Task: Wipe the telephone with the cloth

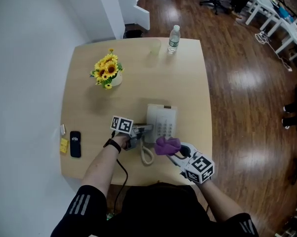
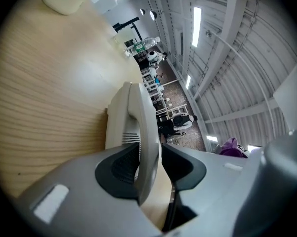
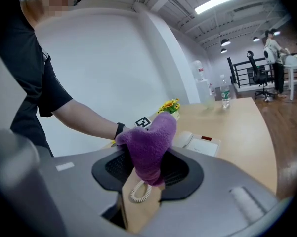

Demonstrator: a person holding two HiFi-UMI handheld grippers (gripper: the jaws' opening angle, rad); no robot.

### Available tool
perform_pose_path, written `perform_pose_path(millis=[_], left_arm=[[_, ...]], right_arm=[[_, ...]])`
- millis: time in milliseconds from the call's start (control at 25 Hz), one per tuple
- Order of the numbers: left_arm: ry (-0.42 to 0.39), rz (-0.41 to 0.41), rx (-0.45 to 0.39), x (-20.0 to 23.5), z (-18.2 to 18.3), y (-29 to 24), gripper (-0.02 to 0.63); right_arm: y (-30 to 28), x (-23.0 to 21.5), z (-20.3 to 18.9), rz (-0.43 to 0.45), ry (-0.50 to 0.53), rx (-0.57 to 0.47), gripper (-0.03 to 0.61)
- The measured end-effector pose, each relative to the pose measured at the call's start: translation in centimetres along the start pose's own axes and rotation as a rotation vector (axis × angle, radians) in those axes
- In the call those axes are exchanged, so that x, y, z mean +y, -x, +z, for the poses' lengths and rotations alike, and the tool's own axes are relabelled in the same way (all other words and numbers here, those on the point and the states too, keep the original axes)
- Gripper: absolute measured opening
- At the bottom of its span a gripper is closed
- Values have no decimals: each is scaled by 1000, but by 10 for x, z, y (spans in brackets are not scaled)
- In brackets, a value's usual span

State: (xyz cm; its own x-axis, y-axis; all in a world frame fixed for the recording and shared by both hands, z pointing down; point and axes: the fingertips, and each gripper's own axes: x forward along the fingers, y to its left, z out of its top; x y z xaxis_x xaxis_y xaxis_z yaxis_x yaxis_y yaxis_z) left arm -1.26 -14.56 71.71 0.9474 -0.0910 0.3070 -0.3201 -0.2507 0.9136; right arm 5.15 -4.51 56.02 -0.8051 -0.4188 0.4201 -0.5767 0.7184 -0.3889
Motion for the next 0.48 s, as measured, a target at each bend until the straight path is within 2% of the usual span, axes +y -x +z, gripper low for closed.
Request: perform_pose_path(millis=[240,320,480], left_arm=[[-13,38,-22,2,1,12,143],[-55,66,-32,-2,3,20,143],[-194,112,-48,-25,2,45,143]], right_arm=[[3,-2,-1,-13,-12,-2,156],[5,-2,3,-16,-13,-14,156],[8,-5,15,-29,-16,-48,156]])
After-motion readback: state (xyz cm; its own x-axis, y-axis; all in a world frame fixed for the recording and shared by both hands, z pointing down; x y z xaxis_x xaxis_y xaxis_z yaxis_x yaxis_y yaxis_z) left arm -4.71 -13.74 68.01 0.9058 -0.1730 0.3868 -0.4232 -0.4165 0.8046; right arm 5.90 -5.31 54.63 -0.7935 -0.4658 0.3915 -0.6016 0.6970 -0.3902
